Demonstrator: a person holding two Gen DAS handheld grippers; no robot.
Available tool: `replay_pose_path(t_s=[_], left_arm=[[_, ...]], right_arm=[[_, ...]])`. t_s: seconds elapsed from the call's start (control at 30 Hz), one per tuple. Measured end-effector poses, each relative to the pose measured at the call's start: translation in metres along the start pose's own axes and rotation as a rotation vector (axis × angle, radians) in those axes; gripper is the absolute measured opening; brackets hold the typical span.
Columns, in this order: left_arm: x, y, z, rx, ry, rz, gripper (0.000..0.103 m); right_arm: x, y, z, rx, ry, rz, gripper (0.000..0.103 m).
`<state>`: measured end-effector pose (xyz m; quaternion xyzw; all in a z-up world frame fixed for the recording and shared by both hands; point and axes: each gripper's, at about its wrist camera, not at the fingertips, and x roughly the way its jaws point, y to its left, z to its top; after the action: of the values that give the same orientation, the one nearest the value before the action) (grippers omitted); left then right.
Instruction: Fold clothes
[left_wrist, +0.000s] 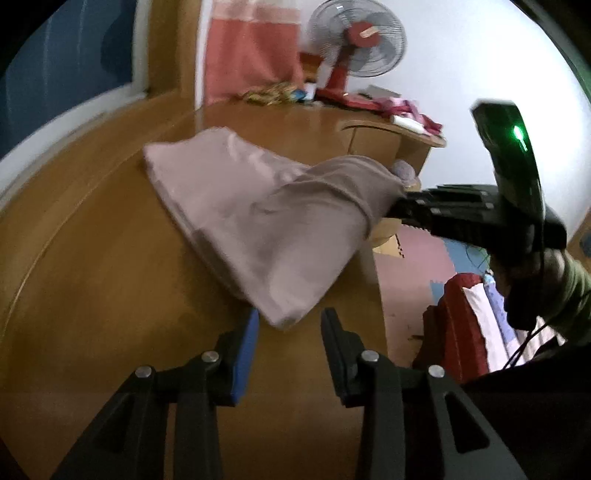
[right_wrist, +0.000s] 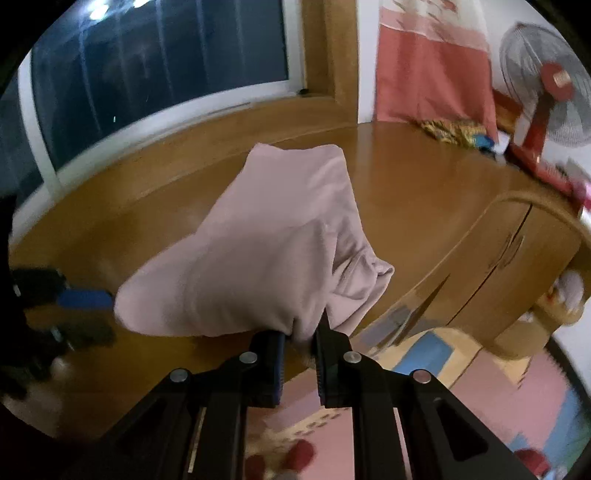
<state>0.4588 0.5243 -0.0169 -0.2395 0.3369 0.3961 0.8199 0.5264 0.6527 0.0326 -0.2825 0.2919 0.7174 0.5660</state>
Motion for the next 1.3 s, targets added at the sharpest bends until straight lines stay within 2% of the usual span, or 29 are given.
replay_pose_path(t_s=[0.07,0.17,0.2,0.27,0.3,0.33,0.47,0.53,0.63,0.7,0.73,0.83,0.9,1.03,1.13,1.17,1.2,1.23,1.3], left_arm=[[0.007,-0.003,0.000,0.029,0.003,0.011,0.036],[0.016,-0.001,0.001,0.047,-0.003,0.078,0.036],[0.018,0.001,0.001,0.046,-0.011,0.098,0.036],[0.017,0.012,0.006,0.003,-0.051,0.090,0.036],[0.015,0.018,0.009,-0.022,-0.070,0.080,0.031],[0.015,0.022,0.013,-0.046,-0.068,0.066,0.006],[0.015,0.036,0.030,-0.139,-0.059,0.010,0.006],[0.015,0.044,0.038,-0.185,-0.054,-0.018,0.006],[0.014,0.055,0.051,-0.255,-0.047,-0.061,0.006],[0.014,0.062,0.059,-0.301,-0.042,-0.089,0.006],[0.014,0.066,0.063,-0.323,-0.040,-0.101,0.006],[0.015,0.067,0.071,-0.347,-0.032,-0.090,0.006],[0.017,0.062,0.072,-0.327,-0.022,-0.080,0.006],[0.017,0.054,0.069,-0.283,-0.011,-0.074,0.006],[0.018,0.051,0.062,-0.251,0.011,-0.061,0.006],[0.019,0.050,0.060,-0.241,0.016,-0.049,0.006],[0.020,0.049,0.059,-0.232,0.022,-0.039,0.006],[0.020,0.049,0.058,-0.230,0.022,-0.031,0.006],[0.016,0.053,0.055,-0.250,0.011,-0.016,0.006]], right_arm=[[-0.005,0.000,0.001,0.038,-0.006,0.026,0.014],[-0.012,0.000,0.005,0.087,-0.011,0.061,0.014],[-0.015,0.001,0.006,0.099,-0.014,0.074,0.014],[-0.019,0.005,0.010,0.098,-0.016,0.087,0.014],[-0.020,0.008,0.012,0.086,-0.016,0.087,0.014],[-0.019,0.011,0.015,0.072,-0.017,0.087,0.014],[-0.026,0.026,0.023,-0.090,-0.035,-0.025,0.014],[-0.022,0.025,0.028,-0.119,-0.032,-0.063,0.014],[-0.016,0.017,0.036,-0.059,-0.050,-0.100,0.019],[-0.023,0.013,0.037,0.019,-0.128,-0.142,0.028],[-0.030,0.011,0.035,0.066,-0.171,-0.162,0.037],[-0.048,0.008,0.020,0.165,-0.264,-0.131,0.040],[-0.045,0.013,0.014,0.147,-0.241,-0.087,0.042],[-0.016,0.018,0.018,0.087,-0.192,-0.105,0.043],[0.001,0.014,0.026,0.089,-0.183,-0.050,0.045],[0.007,0.013,0.029,0.091,-0.180,-0.030,0.041],[0.012,0.012,0.032,0.092,-0.178,-0.010,0.030],[0.014,0.012,0.034,0.089,-0.166,-0.002,0.009],[0.011,0.015,0.034,0.069,-0.151,-0.009,0.008]])
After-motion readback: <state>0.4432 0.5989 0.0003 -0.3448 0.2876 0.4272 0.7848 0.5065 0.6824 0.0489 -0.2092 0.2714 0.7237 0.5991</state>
